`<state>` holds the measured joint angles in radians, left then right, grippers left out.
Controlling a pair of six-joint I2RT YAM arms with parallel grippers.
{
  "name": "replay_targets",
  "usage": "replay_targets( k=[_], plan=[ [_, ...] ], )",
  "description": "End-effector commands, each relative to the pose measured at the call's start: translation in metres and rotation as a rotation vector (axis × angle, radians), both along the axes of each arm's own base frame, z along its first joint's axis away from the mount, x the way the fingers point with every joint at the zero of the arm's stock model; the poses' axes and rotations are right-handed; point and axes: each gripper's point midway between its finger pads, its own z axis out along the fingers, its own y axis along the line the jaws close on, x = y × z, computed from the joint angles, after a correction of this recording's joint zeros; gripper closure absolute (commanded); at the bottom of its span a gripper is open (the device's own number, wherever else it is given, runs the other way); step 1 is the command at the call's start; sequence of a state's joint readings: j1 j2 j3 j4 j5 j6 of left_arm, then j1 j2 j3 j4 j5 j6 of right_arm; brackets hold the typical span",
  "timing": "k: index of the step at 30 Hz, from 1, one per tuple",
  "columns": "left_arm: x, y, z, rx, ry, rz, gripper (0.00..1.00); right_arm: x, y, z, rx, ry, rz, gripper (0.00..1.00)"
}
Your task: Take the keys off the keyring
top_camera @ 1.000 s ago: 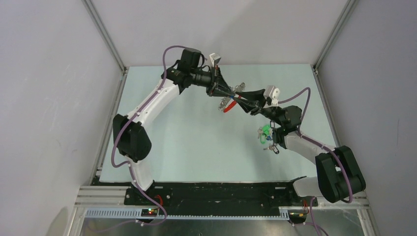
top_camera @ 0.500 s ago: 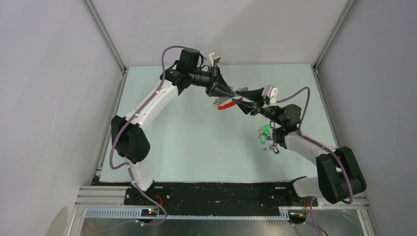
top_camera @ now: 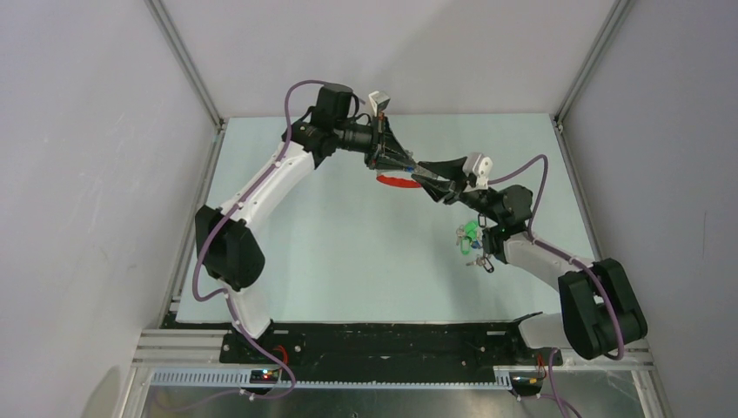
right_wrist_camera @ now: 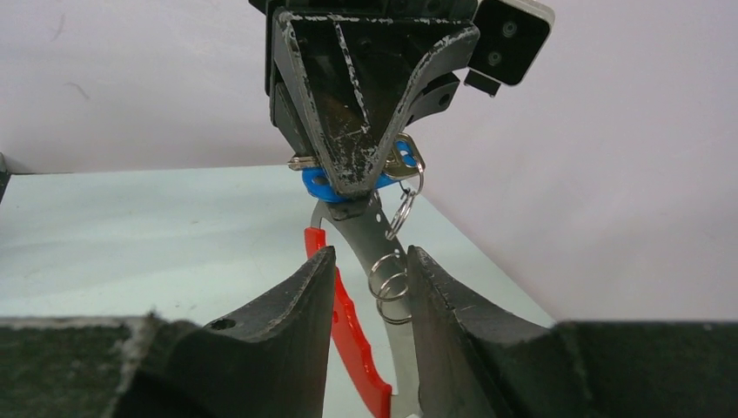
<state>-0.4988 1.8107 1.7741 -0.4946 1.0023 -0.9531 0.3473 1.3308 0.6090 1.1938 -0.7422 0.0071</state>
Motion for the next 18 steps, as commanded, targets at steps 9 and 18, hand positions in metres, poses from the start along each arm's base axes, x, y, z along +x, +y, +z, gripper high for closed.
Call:
replay_targets(
  k=[9,18],
  plan=[
    [-0.020,0.008,0.034,-0.065,-0.051,-0.028,1.00,0.011,0.007,0.027,0.047,-0.089,0.001,0.60],
    [-0.021,0.008,0.032,-0.065,-0.043,-0.031,1.00,0.012,0.014,0.038,0.064,-0.107,0.031,0.63]
  ],
)
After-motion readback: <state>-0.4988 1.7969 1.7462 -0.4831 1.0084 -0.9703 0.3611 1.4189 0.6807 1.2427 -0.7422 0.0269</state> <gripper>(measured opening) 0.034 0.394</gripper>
